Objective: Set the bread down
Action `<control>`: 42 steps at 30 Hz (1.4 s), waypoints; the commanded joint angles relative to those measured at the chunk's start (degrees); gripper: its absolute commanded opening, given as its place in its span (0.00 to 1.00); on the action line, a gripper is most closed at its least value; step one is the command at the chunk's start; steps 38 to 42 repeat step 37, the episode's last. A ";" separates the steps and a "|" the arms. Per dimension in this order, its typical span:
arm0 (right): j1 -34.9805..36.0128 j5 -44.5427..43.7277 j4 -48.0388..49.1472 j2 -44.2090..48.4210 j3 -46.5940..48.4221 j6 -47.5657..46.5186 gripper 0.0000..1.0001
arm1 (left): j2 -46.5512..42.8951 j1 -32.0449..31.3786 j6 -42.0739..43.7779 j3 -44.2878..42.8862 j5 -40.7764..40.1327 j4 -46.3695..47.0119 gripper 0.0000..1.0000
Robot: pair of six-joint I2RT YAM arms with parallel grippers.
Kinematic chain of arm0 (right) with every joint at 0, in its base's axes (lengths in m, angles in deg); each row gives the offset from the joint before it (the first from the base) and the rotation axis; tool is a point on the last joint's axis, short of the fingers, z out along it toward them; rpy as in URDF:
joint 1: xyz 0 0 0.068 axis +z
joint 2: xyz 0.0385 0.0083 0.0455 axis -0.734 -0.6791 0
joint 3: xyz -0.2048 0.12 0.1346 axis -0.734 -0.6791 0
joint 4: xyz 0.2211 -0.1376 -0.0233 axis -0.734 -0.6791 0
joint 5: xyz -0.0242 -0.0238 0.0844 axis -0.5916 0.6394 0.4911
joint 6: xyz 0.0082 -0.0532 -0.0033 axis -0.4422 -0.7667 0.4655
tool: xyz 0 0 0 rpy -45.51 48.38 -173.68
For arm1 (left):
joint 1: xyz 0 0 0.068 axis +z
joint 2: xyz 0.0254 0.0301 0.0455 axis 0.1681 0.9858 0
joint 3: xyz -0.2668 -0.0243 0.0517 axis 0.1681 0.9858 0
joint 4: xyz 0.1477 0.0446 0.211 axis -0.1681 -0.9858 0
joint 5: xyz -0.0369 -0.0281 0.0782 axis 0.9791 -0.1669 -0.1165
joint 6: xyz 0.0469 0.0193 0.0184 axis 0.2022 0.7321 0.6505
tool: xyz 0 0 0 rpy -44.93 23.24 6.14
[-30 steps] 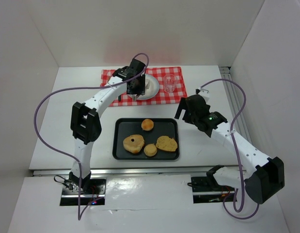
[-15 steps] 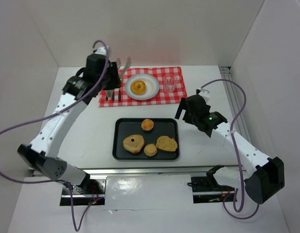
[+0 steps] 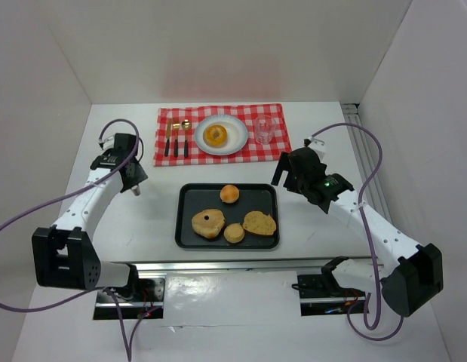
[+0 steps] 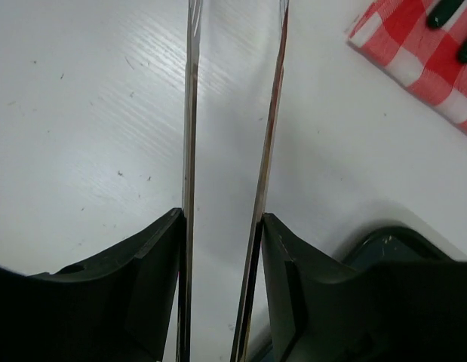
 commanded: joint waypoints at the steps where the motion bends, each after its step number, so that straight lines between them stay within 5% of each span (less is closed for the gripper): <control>1: 0.47 -0.07 0.68 -0.31 0.99 -0.24 1.00 | 1.61 1.13 -5.50 0.38 0.00 8.65 0.57; 5: 0.47 0.46 1.29 -0.92 0.99 -0.24 1.00 | 9.34 2.27 -7.36 -0.31 1.66 8.58 0.74; 7: 1.00 -0.07 0.68 -0.93 0.99 -0.24 1.00 | 13.03 2.27 -7.36 -1.80 3.33 7.43 0.92; 11: 1.00 -0.07 1.28 -0.31 0.20 -0.24 1.00 | 13.23 2.27 -5.26 -5.05 4.48 5.41 0.99; 17: 1.00 -1.91 0.68 -2.07 1.26 -0.76 1.00 | 6.82 1.75 0.97 -12.42 7.99 1.02 0.99; 24: 1.00 -4.99 -0.46 -2.60 2.49 -0.24 1.00 | 3.83 -5.98 4.23 -18.24 7.11 -7.42 0.99; 31: 1.00 -8.07 -4.06 -3.65 3.63 1.52 1.00 | -5.05 -14.51 5.82 -6.04 12.47 0.12 0.99; 42: 1.00 -7.98 -4.69 -3.65 3.02 3.71 1.00 | -4.88 -16.97 4.60 -4.71 13.62 0.92 0.99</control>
